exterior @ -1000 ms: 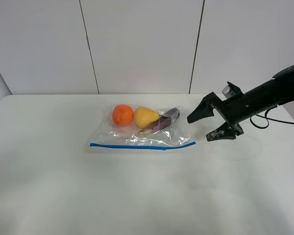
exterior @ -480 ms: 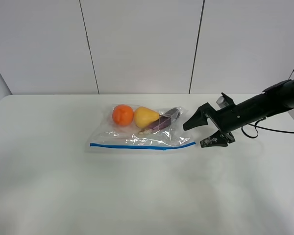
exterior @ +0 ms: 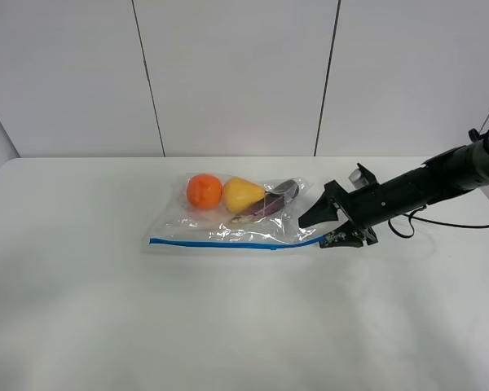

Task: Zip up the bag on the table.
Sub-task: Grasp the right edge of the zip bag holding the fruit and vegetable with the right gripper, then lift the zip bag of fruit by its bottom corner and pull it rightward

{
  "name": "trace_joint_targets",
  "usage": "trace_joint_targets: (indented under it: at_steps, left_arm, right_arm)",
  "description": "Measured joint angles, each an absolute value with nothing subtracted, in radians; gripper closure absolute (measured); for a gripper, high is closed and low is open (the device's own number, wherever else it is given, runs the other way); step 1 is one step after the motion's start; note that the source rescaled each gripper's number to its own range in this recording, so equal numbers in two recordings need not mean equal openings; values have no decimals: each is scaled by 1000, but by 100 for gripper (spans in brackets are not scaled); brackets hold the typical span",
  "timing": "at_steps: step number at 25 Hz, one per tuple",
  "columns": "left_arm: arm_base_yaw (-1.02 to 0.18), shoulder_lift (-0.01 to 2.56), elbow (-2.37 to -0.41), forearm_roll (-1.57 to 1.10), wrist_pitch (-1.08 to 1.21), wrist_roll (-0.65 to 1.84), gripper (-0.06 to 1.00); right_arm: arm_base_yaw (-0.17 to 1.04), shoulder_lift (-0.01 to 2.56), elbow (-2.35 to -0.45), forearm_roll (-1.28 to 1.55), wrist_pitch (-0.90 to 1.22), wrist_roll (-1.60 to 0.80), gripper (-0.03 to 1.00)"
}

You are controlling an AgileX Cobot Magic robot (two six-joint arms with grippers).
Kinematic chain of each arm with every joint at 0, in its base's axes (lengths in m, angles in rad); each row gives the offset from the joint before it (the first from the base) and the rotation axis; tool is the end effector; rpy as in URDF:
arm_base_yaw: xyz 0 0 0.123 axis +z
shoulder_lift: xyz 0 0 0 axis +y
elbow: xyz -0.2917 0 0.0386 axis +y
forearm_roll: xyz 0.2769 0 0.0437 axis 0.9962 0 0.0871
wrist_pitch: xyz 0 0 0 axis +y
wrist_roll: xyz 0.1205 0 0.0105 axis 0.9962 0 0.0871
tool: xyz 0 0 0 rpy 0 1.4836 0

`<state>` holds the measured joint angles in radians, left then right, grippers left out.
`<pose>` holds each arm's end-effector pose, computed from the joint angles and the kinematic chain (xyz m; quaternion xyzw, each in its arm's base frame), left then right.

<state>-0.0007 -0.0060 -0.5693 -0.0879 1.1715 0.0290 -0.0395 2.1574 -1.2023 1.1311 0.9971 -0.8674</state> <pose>0.0220 -0.0098 0.2885 0.0186 0.8613 -0.0364 0.5064 0.4019 0.0761 0.0657 -0.0121 0.9069 0.4161 0.0651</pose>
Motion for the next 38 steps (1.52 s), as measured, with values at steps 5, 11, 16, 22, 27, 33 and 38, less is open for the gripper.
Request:
trace_joint_targets:
  at_steps: [5,11,16,22,27,33,38]
  left_arm:
    - [-1,-6,-569,-88,1172,29,-6]
    - [-1,-6,-569,-88,1172,29,-6]
    - [-1,-6,-569,-88,1172,29,-6]
    - [-1,-6,-569,-88,1172,29,-6]
    - [-1,-6,-569,-88,1172,29,-6]
    - [-1,-6,-569,-88,1172,29,-6]
    - [-1,-6,-569,-88,1172,29,-6]
  right_arm:
    - [-21,2157,-1202,1131,972,-870,42]
    - [-21,2157,-1202,1106,966,-869,59]
    - [-21,2157,-1202,1086,971,-866,61]
    - [-21,2157,-1202,1085,992,-866,66]
    - [-21,2157,-1202,1080,995,-866,83]
    - [-21,2157,-1202,1077,1013,-874,97]
    - [-21,2157,-1202,1077,1015,-876,97]
